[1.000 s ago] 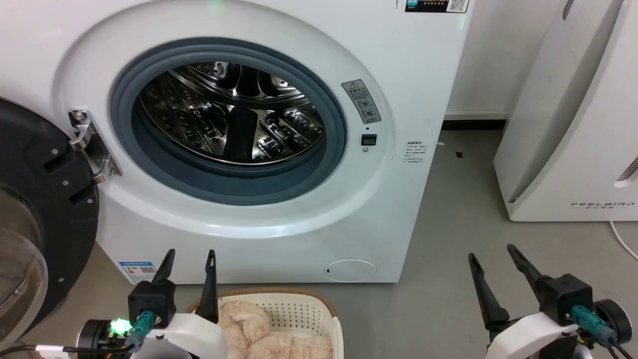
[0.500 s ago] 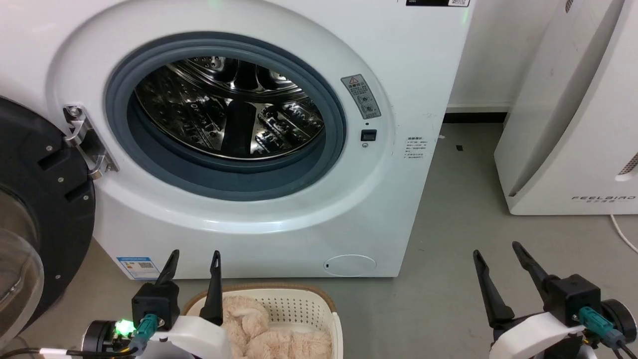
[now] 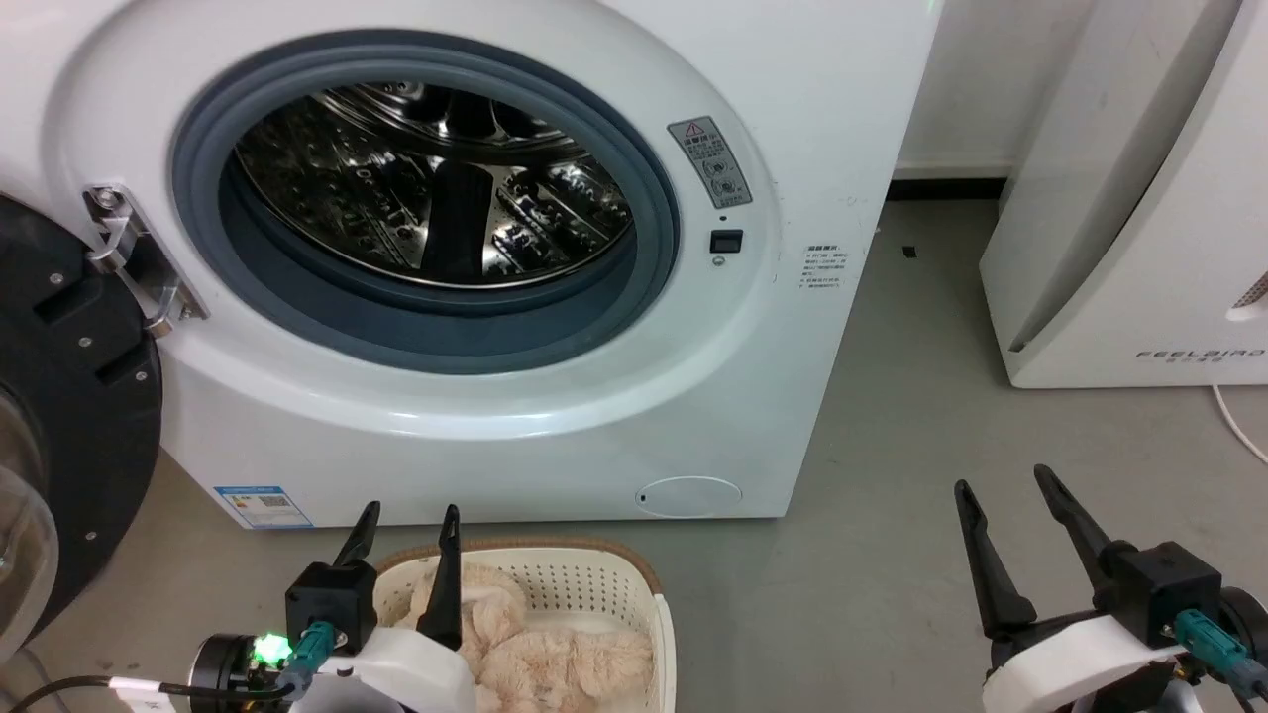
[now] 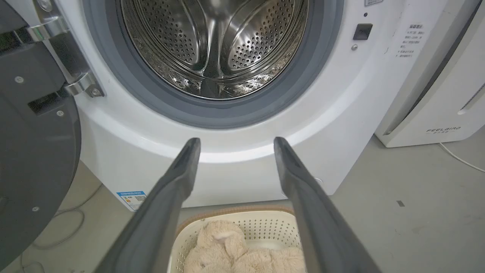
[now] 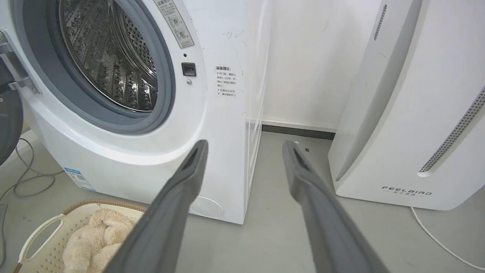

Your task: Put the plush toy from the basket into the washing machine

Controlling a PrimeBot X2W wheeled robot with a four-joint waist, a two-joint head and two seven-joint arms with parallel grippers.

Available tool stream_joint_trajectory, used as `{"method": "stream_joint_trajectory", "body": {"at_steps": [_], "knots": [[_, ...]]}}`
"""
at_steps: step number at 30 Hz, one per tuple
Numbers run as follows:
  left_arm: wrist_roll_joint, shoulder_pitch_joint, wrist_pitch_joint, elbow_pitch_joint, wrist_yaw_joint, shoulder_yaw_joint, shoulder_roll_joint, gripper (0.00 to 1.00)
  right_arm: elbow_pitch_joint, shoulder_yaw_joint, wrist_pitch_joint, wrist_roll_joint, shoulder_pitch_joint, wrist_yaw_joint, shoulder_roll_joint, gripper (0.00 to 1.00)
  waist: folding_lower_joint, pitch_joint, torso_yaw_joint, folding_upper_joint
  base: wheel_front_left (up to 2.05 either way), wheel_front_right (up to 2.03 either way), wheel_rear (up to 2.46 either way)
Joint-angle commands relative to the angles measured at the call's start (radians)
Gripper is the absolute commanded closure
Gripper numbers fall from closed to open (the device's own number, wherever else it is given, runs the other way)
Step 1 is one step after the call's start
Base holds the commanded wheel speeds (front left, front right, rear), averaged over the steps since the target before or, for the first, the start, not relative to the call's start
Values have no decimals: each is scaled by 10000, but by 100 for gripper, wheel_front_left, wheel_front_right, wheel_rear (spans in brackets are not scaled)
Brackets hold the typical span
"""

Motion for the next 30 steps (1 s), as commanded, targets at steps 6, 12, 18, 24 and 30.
{"method": "stream_joint_trajectory", "body": {"at_steps": [6,12,18,24,30], "knots": [[-60,-450,-209,612,-132,-132,71,0,-189,-56,-207,197,-324,-3,-1,0,0,410,-83,0,0,0,0],[-77,-747,-313,1076,-205,-226,128,0,-251,-68,-312,263,-415,-3,-1,0,0,737,-149,0,0,0,0],[-76,-1051,-439,1616,-302,-364,260,0,-294,-28,-437,305,-559,-4,-2,0,0,1093,-275,0,0,0,0],[-107,-1389,-564,2308,-402,-536,395,0,-329,46,-563,408,-645,-4,-2,0,0,1442,-409,0,0,0,0],[-134,-1836,-689,3075,-499,-760,532,0,-384,63,-687,492,-747,-4,-2,0,0,1884,-543,0,0,0,0]]}}
